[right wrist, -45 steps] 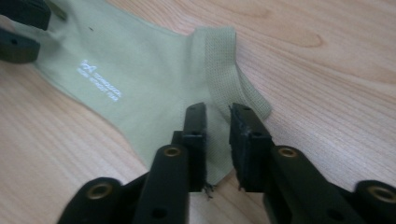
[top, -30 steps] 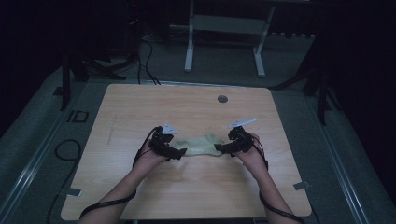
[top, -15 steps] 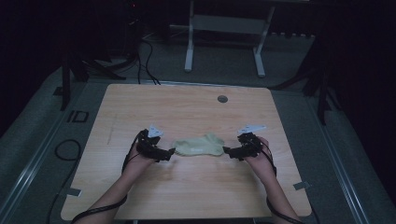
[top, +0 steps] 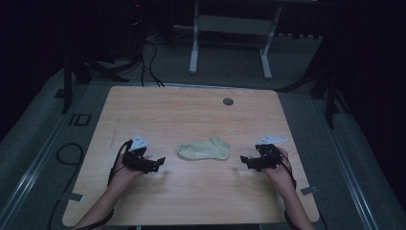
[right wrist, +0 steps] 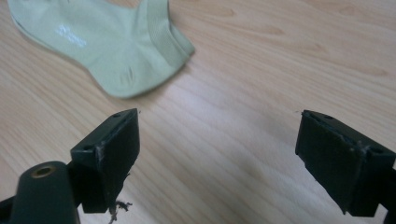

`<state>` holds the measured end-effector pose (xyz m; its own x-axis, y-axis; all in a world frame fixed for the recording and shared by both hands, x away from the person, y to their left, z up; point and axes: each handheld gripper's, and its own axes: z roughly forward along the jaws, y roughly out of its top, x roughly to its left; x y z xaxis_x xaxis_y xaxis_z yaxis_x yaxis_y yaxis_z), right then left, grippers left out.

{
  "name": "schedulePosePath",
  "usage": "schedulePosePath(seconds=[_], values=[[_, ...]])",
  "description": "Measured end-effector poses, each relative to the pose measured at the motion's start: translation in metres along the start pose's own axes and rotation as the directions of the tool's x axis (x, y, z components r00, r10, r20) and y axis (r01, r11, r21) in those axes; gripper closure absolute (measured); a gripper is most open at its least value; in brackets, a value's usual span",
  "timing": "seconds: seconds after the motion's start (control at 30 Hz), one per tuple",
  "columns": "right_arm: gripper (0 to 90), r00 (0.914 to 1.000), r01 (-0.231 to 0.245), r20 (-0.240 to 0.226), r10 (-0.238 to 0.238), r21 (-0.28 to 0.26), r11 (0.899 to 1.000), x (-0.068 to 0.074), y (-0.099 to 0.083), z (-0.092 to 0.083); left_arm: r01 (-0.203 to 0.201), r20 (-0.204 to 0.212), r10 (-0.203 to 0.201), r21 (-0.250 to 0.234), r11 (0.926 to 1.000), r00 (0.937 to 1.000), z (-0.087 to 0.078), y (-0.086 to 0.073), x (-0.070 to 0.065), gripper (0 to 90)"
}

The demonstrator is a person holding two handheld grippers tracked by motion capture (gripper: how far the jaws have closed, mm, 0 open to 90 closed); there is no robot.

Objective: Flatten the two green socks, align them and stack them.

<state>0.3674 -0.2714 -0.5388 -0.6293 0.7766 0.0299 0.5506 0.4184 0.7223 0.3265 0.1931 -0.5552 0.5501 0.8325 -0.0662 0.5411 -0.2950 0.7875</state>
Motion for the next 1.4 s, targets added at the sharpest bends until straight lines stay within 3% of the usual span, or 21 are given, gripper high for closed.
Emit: schedulePosePath(seconds=[0.2, 0.53, 0.77, 1.03, 1.2, 1.23, 1.4], values=[[13.5, 0.9995, -0.022, 0.022, 0.023, -0.008, 1.0, -0.006, -0.012, -0.008, 0.029, -0.018, -0.029, -0.023, 0.9993, 0.9994, -0.013, -0.013, 0.007, 2.8], [13.7, 0.995, -0.067, 0.074, 0.068, -0.02, 0.998, -0.016, -0.035, -0.022, 0.064, -0.04, -0.065, -0.016, 0.9978, 0.9971, -0.027, -0.032, 0.011, 2.8], [13.7, 0.991, -0.063, 0.116, 0.067, -0.036, 0.997, -0.014, -0.05, -0.034, 0.073, -0.057, -0.074, -0.017, 0.9972, 0.9957, -0.038, -0.043, 0.012, 2.8], [13.7, 0.988, -0.09, 0.121, 0.096, -0.055, 0.994, -0.015, -0.062, -0.049, 0.087, -0.066, -0.089, -0.028, 0.9958, 0.9938, -0.052, -0.055, 0.013, 2.8], [13.7, 0.981, -0.127, 0.14, 0.135, -0.061, 0.99, -0.018, -0.07, -0.059, 0.1, -0.089, -0.104, -0.044, 0.994, 0.9906, -0.062, -0.061, 0.015, 2.8], [13.9, 0.9756, -0.137, 0.162, 0.147, -0.071, 0.988, -0.019, -0.072, -0.063, 0.107, -0.098, -0.111, -0.043, 0.9933, 0.989, -0.064, -0.062, 0.017, 2.8], [13.9, 0.9674, -0.171, 0.171, 0.187, -0.1, 0.98, -0.023, -0.077, -0.071, 0.138, -0.131, -0.144, -0.054, 0.989, 0.9809, -0.072, -0.068, 0.024, 2.8]])
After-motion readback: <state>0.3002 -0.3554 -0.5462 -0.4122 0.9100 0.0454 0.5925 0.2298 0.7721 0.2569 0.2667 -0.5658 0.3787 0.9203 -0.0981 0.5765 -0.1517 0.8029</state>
